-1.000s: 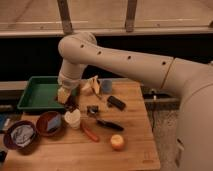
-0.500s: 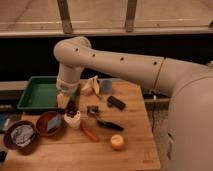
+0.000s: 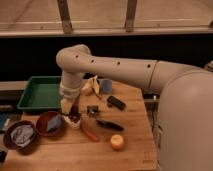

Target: Place grapes in paper cup

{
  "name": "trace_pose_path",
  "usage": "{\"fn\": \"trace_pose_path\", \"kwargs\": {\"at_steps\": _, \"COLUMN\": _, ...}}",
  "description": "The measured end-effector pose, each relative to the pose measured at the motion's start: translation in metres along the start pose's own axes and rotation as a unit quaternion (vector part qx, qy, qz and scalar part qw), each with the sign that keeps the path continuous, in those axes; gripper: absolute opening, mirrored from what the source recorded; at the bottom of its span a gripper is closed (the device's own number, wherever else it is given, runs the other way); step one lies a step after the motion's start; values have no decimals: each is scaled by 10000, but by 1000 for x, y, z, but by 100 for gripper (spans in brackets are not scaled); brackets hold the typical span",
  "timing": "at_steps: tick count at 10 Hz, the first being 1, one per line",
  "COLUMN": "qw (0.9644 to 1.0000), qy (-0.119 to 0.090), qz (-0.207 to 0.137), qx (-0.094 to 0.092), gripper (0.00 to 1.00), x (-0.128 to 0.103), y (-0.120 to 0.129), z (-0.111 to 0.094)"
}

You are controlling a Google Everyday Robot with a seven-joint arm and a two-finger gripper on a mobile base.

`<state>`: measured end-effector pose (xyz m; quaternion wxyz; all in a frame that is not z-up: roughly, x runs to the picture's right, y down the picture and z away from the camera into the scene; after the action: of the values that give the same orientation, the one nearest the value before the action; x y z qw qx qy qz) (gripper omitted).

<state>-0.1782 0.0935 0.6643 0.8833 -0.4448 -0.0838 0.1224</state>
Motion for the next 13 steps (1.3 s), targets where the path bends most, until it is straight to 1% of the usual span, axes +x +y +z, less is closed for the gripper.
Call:
{"fn": "trace_pose_path", "kwargs": {"at_steps": 1, "qw": 9999, "qy": 101, "qz": -14, "qx": -103, "gripper": 0, "x": -3, "y": -1, "z": 11}}
{"fn": "trace_pose_path", "kwargs": {"at_steps": 3, "qw": 9995, "qy": 216, "qz": -1, "qx": -216, "gripper": 0, "x": -4, "y": -4, "z": 23}}
{"fn": "trace_pose_path", "kwargs": {"at_steps": 5, "qw": 9991, "qy": 330, "qz": 43, "qx": -271, "gripper": 0, "x": -1, "y": -7, "z": 28}}
{"fn": "trace_pose_path", "kwargs": {"at_steps": 6, "qw": 9990, "qy": 350, "qz": 54, "qx": -276, "gripper": 0, "x": -1, "y": -8, "z": 29}}
{"fn": "trace_pose_path", "kwargs": {"at_steps": 8, "qw": 9990, "qy": 369, "qz": 109, "qx": -232, "gripper": 0, "x": 0, "y": -13, "z": 27}}
{"fn": "trace_pose_path", "kwargs": {"at_steps": 10, "qw": 9991, "qy": 358, "qz": 195, "qx": -148, "gripper": 0, "x": 5, "y": -19, "z": 20}}
{"fn": "trace_pose_path", "kwargs": {"at_steps": 11, "qw": 9990, "qy": 346, "qz": 271, "qx": -90, "gripper": 0, "x": 10, "y": -22, "z": 14}}
{"fn": "trace_pose_path", "kwargs": {"at_steps": 13, "qw": 9987, "qy": 356, "qz": 365, "qx": -63, "gripper": 0, "x": 18, "y": -24, "z": 12}}
